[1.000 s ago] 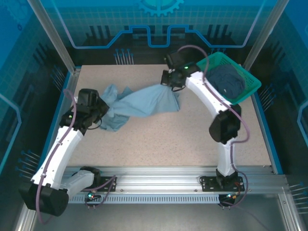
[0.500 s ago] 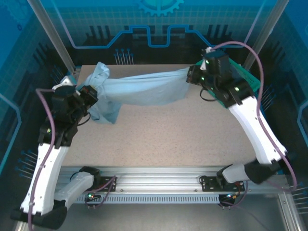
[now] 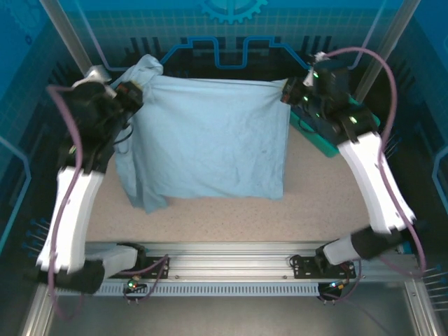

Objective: Fold and stack the t-shirts

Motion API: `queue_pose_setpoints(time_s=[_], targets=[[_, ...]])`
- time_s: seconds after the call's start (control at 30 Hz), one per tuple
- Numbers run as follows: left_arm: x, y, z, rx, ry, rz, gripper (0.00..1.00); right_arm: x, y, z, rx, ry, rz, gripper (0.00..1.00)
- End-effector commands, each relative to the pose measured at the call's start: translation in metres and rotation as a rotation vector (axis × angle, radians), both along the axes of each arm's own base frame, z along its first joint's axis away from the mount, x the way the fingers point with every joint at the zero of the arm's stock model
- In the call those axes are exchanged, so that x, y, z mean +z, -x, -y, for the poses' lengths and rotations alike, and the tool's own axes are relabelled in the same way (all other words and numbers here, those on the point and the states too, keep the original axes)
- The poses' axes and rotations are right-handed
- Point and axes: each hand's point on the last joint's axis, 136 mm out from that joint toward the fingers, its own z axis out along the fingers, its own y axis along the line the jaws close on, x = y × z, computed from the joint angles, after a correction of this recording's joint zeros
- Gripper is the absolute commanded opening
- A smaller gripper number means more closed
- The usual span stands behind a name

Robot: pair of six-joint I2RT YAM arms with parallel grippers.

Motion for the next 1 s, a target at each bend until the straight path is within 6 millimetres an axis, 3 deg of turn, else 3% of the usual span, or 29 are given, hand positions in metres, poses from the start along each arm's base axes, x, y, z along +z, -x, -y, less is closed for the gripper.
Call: queue_pose_setpoints(time_s=[0.0,0.03,0.1,0.17,0.23,0.3,0.4,0.47,0.57,0.67,0.8,0.97], targets=[[-0.075,-0.087,-0.013,-0.001,0.052,-0.162,0.15,-0.080,-0.068,-0.003,-0.017,0.019,-0.211,0.00],[-0.090,-0.107,-0.016,-0.019,0.071,-0.196,0.20,-0.098,-0.084,-0.005,-0.013,0.020,-0.261,0.00],[-0.122,-0.145,-0.020,-0.059,0.094,-0.282,0.41,-0.135,-0.111,-0.010,0.001,0.029,-0.363,0.28],[-0.128,-0.158,-0.022,-0.066,0.067,-0.321,0.60,-0.158,-0.120,-0.012,0.003,0.072,-0.419,0.47],[-0.122,-0.154,-0.023,-0.062,0.048,-0.317,0.71,-0.169,-0.117,-0.012,-0.007,0.103,-0.450,0.56],[-0.126,-0.130,-0.030,-0.021,0.026,-0.381,0.77,-0.175,-0.105,-0.013,-0.008,0.121,-0.465,0.59],[-0.164,-0.069,-0.035,0.027,0.032,-0.570,0.74,-0.191,-0.074,-0.015,-0.012,0.115,-0.503,0.59],[-0.206,-0.019,-0.030,0.038,0.065,-0.684,0.71,-0.211,-0.046,-0.025,0.016,0.104,-0.546,0.57],[-0.260,0.056,-0.040,0.094,0.063,-0.837,0.69,-0.248,-0.006,-0.044,0.071,0.095,-0.643,0.55],[-0.303,0.101,-0.053,0.133,0.114,-0.946,0.68,-0.288,0.022,-0.062,0.122,0.100,-0.735,0.47],[-0.339,0.116,-0.072,0.229,0.273,-0.997,0.67,-0.323,0.021,-0.074,0.149,0.107,-0.791,0.41],[-0.352,0.094,-0.101,0.325,0.441,-0.944,0.61,-0.363,0.001,-0.056,0.091,0.139,-0.894,0.47]])
